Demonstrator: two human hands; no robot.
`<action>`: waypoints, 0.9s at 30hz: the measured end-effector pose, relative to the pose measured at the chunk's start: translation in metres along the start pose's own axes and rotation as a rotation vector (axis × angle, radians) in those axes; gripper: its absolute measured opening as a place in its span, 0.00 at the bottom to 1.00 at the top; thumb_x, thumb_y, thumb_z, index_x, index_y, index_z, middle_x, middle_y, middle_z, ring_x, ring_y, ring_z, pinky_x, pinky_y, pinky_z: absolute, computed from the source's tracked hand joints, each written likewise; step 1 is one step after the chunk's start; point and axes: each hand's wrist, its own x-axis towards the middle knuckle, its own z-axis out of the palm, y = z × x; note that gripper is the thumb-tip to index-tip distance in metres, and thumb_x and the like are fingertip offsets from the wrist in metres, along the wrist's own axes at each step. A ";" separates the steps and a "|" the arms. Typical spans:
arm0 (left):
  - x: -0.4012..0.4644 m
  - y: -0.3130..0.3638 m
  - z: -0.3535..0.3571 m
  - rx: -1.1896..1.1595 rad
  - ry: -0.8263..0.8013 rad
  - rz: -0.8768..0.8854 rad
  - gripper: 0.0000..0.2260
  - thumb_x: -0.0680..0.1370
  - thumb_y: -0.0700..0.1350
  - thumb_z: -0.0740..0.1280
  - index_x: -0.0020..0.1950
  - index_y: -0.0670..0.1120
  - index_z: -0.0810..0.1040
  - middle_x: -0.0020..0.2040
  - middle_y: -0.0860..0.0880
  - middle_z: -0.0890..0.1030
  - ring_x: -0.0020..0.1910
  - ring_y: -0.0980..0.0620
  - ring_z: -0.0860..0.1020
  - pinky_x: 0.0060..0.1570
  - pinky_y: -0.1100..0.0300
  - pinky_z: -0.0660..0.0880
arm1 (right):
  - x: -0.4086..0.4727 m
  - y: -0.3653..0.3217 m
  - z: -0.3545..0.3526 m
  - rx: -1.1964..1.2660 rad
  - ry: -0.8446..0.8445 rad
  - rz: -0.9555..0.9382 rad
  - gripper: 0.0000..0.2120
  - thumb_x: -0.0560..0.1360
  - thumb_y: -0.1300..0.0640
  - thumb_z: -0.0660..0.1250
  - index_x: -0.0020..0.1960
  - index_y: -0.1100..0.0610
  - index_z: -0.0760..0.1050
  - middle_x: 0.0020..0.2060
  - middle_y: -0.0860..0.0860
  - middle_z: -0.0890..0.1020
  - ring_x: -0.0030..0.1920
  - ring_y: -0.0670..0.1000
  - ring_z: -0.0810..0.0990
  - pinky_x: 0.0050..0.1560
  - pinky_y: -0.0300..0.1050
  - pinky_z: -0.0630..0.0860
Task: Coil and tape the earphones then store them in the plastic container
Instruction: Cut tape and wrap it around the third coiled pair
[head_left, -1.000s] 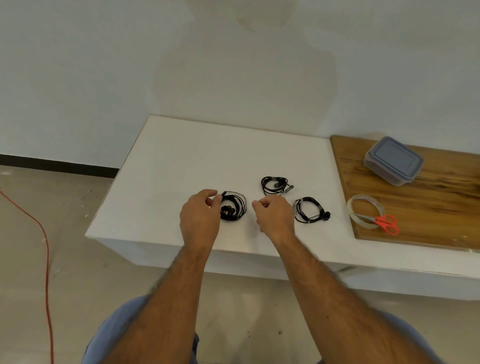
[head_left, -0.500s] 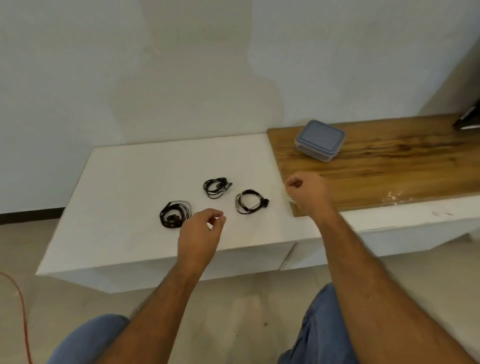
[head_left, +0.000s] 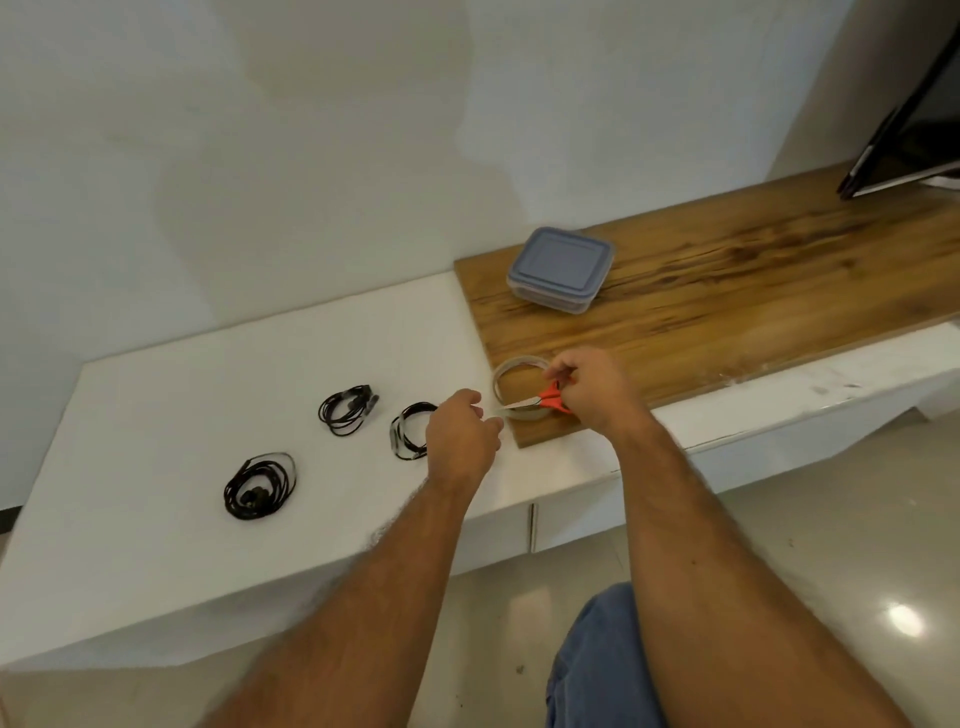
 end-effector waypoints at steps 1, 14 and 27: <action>0.003 0.000 0.003 0.008 0.000 -0.011 0.19 0.76 0.41 0.70 0.66 0.42 0.73 0.54 0.46 0.80 0.37 0.51 0.81 0.43 0.54 0.80 | 0.002 0.000 0.000 -0.009 -0.014 -0.012 0.14 0.72 0.67 0.71 0.45 0.48 0.79 0.45 0.46 0.79 0.47 0.47 0.78 0.47 0.44 0.78; -0.002 -0.001 0.024 -0.180 0.083 -0.023 0.08 0.74 0.35 0.66 0.50 0.44 0.80 0.31 0.48 0.82 0.31 0.51 0.79 0.38 0.50 0.81 | -0.007 -0.001 0.001 -0.178 0.018 0.030 0.10 0.71 0.54 0.76 0.52 0.48 0.83 0.47 0.45 0.84 0.47 0.46 0.80 0.49 0.47 0.80; -0.003 0.009 0.024 -0.239 0.146 0.007 0.18 0.74 0.47 0.71 0.63 0.49 0.75 0.42 0.55 0.80 0.39 0.56 0.80 0.36 0.62 0.75 | -0.015 -0.014 -0.003 -0.387 -0.051 -0.010 0.06 0.76 0.56 0.68 0.48 0.47 0.83 0.40 0.47 0.80 0.43 0.49 0.77 0.33 0.40 0.65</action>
